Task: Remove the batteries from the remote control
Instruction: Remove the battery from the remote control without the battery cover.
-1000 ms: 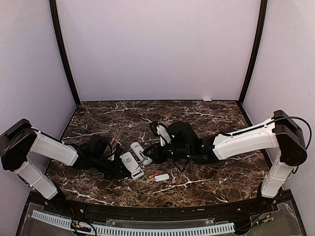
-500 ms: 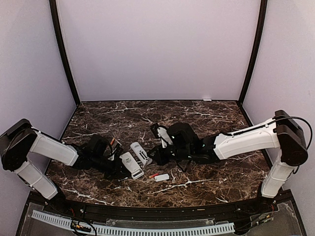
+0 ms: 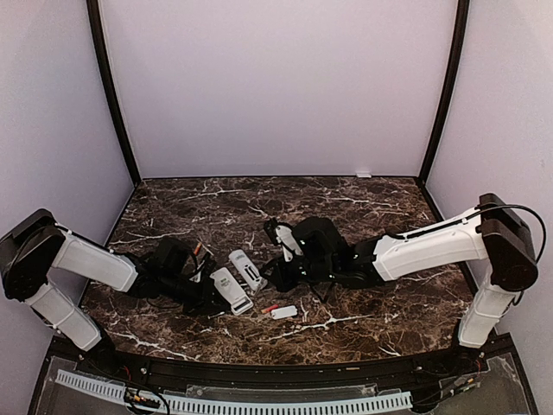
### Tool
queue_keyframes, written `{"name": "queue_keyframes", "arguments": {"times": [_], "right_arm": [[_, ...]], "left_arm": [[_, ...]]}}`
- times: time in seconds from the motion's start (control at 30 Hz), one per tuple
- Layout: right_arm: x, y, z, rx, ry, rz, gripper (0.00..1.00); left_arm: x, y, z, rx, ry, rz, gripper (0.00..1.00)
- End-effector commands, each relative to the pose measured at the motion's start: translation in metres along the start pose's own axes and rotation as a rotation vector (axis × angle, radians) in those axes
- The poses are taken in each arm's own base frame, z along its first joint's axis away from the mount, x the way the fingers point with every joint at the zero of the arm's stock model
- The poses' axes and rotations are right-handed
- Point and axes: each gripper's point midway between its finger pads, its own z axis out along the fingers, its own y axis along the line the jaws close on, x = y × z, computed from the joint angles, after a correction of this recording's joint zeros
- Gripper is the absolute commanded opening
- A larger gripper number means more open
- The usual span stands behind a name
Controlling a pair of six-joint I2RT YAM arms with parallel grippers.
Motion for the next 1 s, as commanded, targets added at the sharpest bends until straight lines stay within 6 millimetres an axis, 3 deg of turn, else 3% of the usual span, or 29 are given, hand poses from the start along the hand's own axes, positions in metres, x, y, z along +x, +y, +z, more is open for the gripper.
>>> {"name": "queue_keyframes", "arguments": {"times": [0.0, 0.43, 0.97], "right_arm": [[0.004, -0.006, 0.006, 0.013, 0.004, -0.012, 0.0], [0.016, 0.004, 0.013, -0.06, 0.052, -0.025, 0.0], [0.01, 0.008, 0.015, -0.118, -0.029, 0.062, 0.0]], "left_arm": [[-0.005, 0.001, 0.003, -0.021, -0.012, 0.006, 0.04], [-0.004, 0.001, 0.003, -0.023, -0.01, 0.004, 0.03], [-0.004, 0.001, 0.004, -0.022, -0.007, 0.003, 0.03]]}}
